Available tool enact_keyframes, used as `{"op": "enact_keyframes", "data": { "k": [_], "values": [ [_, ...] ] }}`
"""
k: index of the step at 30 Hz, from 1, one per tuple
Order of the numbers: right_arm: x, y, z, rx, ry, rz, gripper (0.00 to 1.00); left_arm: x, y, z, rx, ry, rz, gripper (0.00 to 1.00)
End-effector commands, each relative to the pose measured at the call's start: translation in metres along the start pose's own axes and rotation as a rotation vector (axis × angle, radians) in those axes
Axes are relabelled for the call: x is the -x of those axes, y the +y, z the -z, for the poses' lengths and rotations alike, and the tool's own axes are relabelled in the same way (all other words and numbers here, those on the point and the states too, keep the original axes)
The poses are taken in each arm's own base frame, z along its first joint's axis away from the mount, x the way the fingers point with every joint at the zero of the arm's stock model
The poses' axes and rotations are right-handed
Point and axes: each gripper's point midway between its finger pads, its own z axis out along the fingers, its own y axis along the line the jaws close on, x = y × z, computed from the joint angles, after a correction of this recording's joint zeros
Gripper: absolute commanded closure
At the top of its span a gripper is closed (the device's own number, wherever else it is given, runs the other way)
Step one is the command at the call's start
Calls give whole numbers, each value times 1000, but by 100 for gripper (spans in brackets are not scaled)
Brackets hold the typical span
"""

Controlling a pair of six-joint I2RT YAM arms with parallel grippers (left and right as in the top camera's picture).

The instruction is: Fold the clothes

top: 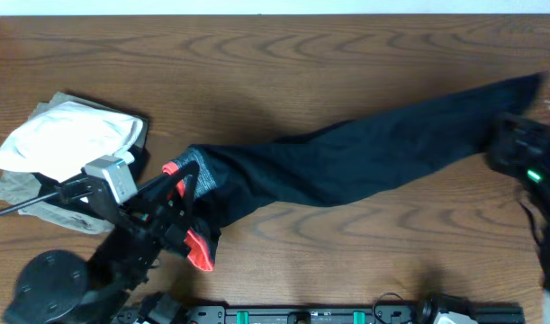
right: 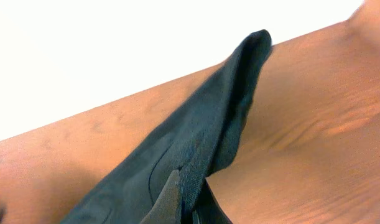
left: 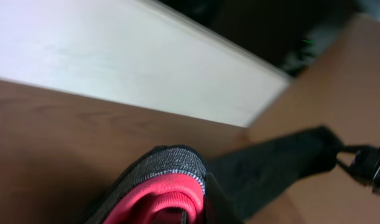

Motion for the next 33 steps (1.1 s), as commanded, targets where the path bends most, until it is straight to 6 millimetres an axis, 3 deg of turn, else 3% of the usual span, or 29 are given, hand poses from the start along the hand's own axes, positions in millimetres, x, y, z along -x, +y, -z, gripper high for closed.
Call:
{"op": "enact_keyframes", "data": {
  "k": [1,4,9,15,18,20,24,27,33],
  "values": [
    [43,-2,67,-74,-188,23,99,12,-45,22,-193,30,-38,94],
    [66,0,129,-129,-314,25,99,19,-72,48,-309,46,-52,94],
    [79,5,183,-156,-420,23,99,30,-109,96,-464,60,-79,94],
    [75,1,192,-181,-420,15,99,44,-122,147,-496,17,-125,94],
    [74,-11,192,-244,-416,-24,99,49,-122,159,-482,-21,-188,94],
    [75,-19,191,-290,-418,-40,99,56,-105,150,-374,-60,-170,94],
    [72,-29,172,-335,-359,-60,99,71,-47,120,-46,-136,-130,95],
    [66,-37,136,-368,-247,-57,99,68,-15,86,132,-112,-155,94],
    [43,-61,45,-451,37,-51,99,45,12,-4,264,78,-257,94]
  ]
}}
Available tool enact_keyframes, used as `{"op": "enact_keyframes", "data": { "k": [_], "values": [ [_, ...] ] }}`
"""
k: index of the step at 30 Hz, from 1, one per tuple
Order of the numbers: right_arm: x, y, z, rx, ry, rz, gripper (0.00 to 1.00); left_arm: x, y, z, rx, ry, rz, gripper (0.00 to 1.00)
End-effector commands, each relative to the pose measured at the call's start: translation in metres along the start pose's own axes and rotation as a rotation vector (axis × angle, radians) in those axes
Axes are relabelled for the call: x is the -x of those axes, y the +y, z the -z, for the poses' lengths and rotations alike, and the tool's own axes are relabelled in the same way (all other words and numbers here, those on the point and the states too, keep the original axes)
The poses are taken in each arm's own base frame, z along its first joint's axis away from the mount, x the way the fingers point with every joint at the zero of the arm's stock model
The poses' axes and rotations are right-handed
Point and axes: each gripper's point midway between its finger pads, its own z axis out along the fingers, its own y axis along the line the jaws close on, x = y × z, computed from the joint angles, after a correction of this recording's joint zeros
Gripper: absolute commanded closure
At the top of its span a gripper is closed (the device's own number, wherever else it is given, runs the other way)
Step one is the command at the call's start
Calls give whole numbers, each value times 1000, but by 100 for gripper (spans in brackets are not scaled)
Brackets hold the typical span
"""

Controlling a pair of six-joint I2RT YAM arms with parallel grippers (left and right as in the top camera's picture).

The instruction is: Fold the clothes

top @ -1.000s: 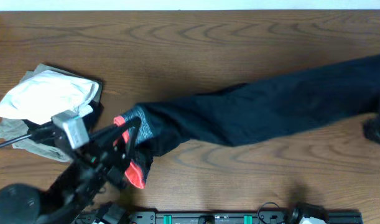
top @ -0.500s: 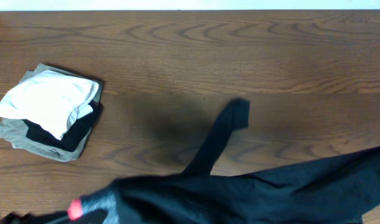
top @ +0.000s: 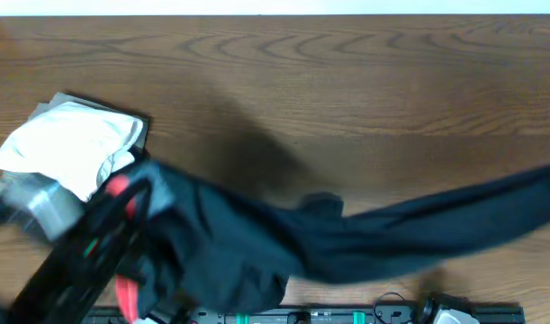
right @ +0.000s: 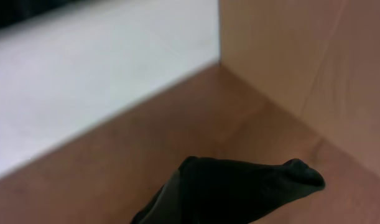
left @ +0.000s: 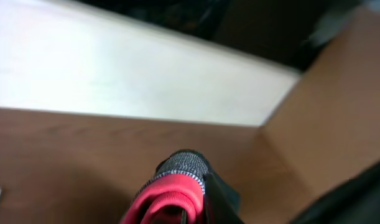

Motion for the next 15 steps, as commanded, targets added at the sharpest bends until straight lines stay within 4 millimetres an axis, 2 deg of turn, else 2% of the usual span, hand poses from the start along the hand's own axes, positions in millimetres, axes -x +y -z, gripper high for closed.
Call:
{"op": "enact_keyframes", "data": {
  "k": [1,8,11,13,15],
  "values": [
    [-21,2,-60,-78,166,24,99,-7,21,-60,154,78,-109,94],
    [-65,4,-167,-186,443,72,99,-19,44,-166,305,165,-172,94],
    [-90,-4,-213,-243,555,72,99,-33,69,-210,377,216,-164,94],
    [-110,-14,-243,-290,635,56,99,-47,94,-240,437,259,-144,94],
    [-126,-22,-260,-324,695,48,99,-62,116,-262,487,303,-121,94]
  ]
}}
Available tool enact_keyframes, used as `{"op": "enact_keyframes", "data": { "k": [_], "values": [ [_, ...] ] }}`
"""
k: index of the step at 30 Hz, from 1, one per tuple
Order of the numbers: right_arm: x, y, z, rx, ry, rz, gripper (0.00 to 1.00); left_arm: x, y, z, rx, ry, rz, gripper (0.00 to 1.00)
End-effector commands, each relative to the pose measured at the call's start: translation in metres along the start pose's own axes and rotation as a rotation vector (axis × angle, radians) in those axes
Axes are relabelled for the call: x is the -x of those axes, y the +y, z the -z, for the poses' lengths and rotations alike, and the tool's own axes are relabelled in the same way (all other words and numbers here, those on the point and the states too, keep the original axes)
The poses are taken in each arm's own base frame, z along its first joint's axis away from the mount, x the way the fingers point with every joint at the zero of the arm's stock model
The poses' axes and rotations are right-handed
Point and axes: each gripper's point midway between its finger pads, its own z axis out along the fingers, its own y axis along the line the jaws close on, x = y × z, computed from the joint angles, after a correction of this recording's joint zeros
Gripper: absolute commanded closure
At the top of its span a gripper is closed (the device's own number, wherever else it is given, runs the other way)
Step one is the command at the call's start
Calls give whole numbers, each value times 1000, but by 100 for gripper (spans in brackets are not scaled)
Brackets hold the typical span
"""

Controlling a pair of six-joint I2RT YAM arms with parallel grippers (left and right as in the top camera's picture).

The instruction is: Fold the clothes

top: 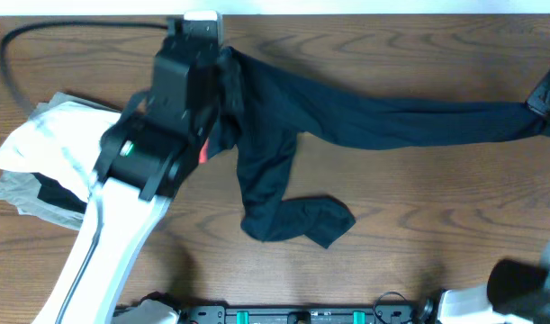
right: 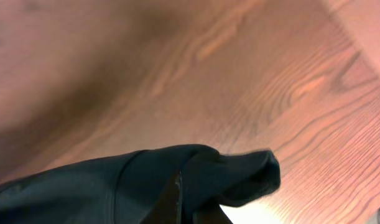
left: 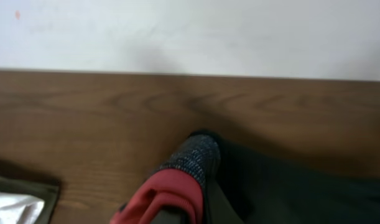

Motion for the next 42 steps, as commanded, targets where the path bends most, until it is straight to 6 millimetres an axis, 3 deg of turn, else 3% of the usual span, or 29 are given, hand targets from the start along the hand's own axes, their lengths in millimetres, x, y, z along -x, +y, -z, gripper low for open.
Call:
{"op": "enact_keyframes", "data": {
  "k": [1,4,7,12,16,23,29,33,37,42],
  "values": [
    [-2,-11,-41,-67,95,-49,99,-8,26,-41,109,54,15,94],
    [-7,-15,-66,-95,158,-55,99,-20,32,-60,134,99,12,94],
    [-9,-21,-80,-107,193,-80,99,-20,35,-60,141,102,35,94],
    [-15,-28,-90,-122,237,-89,99,-18,41,-59,154,93,102,94],
    [-25,-34,-99,-141,268,-92,99,-33,52,-61,192,150,137,94],
    [-43,-56,-122,-167,327,-137,99,-56,74,-41,263,247,213,94],
    [-46,-65,-124,-155,346,-174,99,-67,64,-9,187,307,254,94],
    [-46,-61,-124,-140,349,-172,99,-66,59,-7,160,306,262,95],
    [-42,-57,-126,-128,330,-172,99,-62,57,-21,155,291,263,95],
    [-30,-40,-132,-75,274,-164,99,-50,49,-63,133,238,270,94]
  ]
}}
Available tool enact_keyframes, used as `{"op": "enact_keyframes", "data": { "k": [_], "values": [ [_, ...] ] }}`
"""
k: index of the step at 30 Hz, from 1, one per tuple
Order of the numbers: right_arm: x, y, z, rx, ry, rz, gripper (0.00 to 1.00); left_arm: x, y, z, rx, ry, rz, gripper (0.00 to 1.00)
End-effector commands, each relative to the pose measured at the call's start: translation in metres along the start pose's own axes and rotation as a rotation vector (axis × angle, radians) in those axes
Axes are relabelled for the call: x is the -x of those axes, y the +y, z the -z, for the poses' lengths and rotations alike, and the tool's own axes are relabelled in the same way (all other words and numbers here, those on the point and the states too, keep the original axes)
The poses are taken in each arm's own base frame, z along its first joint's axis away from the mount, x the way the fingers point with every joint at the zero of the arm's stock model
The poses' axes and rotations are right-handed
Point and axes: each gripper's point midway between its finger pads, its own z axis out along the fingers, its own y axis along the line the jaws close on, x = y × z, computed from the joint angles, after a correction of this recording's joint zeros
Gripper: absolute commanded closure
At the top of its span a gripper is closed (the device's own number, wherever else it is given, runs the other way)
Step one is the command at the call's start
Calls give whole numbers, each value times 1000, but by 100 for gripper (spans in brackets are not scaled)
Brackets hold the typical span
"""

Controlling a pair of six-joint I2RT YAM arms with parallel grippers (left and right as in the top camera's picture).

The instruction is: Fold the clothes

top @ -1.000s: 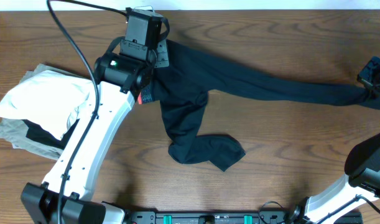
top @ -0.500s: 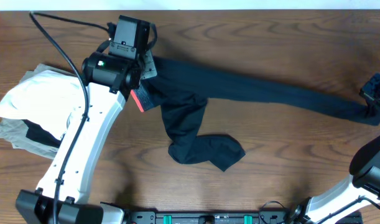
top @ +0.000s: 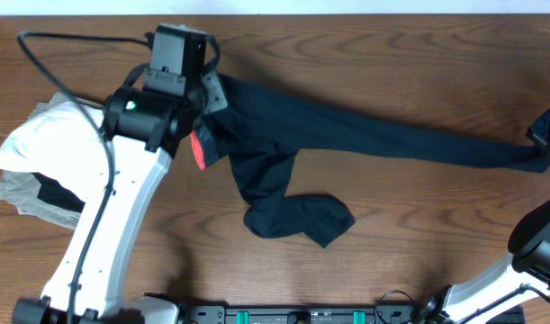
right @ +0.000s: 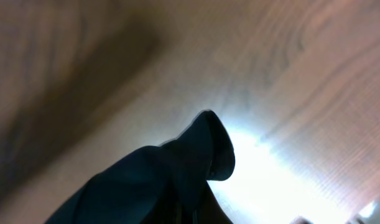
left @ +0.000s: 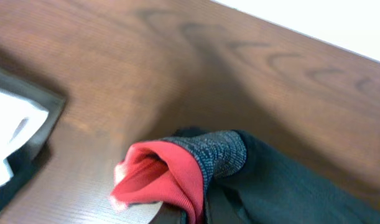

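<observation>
Dark navy trousers [top: 365, 135] with a grey waistband and red lining lie stretched across the table. My left gripper [top: 201, 101] is shut on the waistband [left: 208, 163] at the upper left, its red lining [left: 153, 180] spilling out. One leg runs right to my right gripper [top: 546, 135], shut on the leg's cuff [right: 202, 155] at the table's right edge. The other leg [top: 293, 211] hangs down and lies crumpled in the middle of the table.
A pile of white and beige clothes [top: 54, 144] sits at the left edge beside my left arm. A black cable [top: 67, 40] loops over the far left. The wooden table [top: 383, 54] shows bare wood beyond the trousers and near its front edge.
My left gripper moved slightly toward the front and left with the waistband. The right gripper lowered the cuff a little toward the front, so the stretched leg now slopes down to the right.
The trousers were first held stretched near the table's middle, waistband at front left. Then they hung lower by the front edge. Later both grippers held them at the far side, one leg dropped loose. Now they lie spread, slightly nearer.
</observation>
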Motion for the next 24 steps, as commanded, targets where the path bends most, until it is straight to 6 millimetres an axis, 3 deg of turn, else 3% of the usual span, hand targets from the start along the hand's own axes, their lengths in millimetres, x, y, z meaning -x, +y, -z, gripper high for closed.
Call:
{"op": "enact_keyframes", "data": {
  "k": [1,7,8,9,11,14,17,20,24],
  "values": [
    [4,15,-2,26,-30,8,99,11,-5,-27,4,-20,5,94],
    [18,54,-28,147,-127,26,99,34,-28,-103,-36,-106,-77,94],
    [20,62,-35,173,-141,28,94,35,-31,-117,-39,-114,-90,93],
    [24,70,-43,205,-161,31,89,35,-34,-135,-42,-123,-107,84],
    [32,82,-53,256,-208,31,83,36,-38,-163,-49,-145,-152,83],
    [43,94,-51,328,-253,30,68,45,-38,-189,-59,-197,-158,79],
    [48,108,-40,407,-269,55,51,57,-31,-194,-59,-235,-138,49],
    [42,111,-37,427,-234,62,46,62,-19,-184,-39,-224,-128,43],
    [14,112,-40,440,-125,115,45,43,-4,-156,5,-112,-140,42]
  ]
}}
